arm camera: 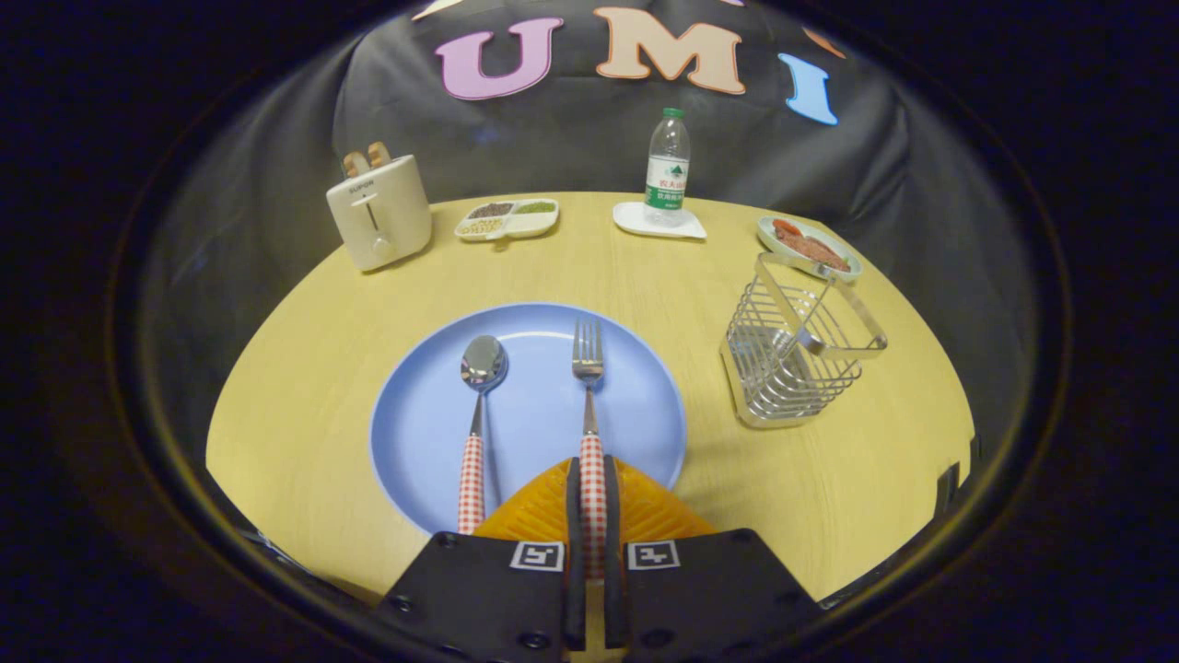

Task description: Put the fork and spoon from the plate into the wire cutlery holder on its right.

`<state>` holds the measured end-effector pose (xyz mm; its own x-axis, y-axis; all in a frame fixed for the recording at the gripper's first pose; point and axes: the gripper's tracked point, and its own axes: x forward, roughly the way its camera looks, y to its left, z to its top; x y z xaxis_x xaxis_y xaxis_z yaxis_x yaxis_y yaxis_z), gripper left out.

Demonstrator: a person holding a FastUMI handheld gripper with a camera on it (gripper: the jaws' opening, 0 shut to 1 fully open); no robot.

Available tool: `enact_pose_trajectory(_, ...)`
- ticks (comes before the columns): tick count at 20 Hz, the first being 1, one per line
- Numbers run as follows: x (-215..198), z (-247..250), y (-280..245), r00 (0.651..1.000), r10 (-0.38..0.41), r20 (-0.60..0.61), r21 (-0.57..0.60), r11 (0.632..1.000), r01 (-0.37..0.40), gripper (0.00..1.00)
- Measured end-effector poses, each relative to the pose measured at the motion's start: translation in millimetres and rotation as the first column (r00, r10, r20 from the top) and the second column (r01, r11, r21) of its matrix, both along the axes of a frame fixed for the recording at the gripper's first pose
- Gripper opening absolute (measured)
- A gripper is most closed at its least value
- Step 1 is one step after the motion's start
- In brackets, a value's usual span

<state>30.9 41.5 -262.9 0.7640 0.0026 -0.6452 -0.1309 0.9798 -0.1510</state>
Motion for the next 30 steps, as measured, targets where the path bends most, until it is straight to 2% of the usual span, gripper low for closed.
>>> enact_pose_trajectory(8, -15, 64, -17, 0.999, 0.041, -0.007, 0.044, 0.998, -0.041, 0.11)
enact_pose_trajectory(13, -14, 108, -55, 1.0, 0.005, -0.03, 0.051, 0.999, -0.004, 0.11)
enact_pose_trajectory(17, -1, 132, -94, 0.999, -0.017, -0.046, -0.007, 1.0, 0.016, 0.11)
enact_pose_trajectory(24, 10, 137, -138, 0.984, -0.016, -0.179, -0.063, 0.998, 0.005, 0.11)
enact_pose_trajectory(30, 13, 124, -150, 0.944, -0.008, -0.329, -0.074, 0.997, -0.018, 0.11)
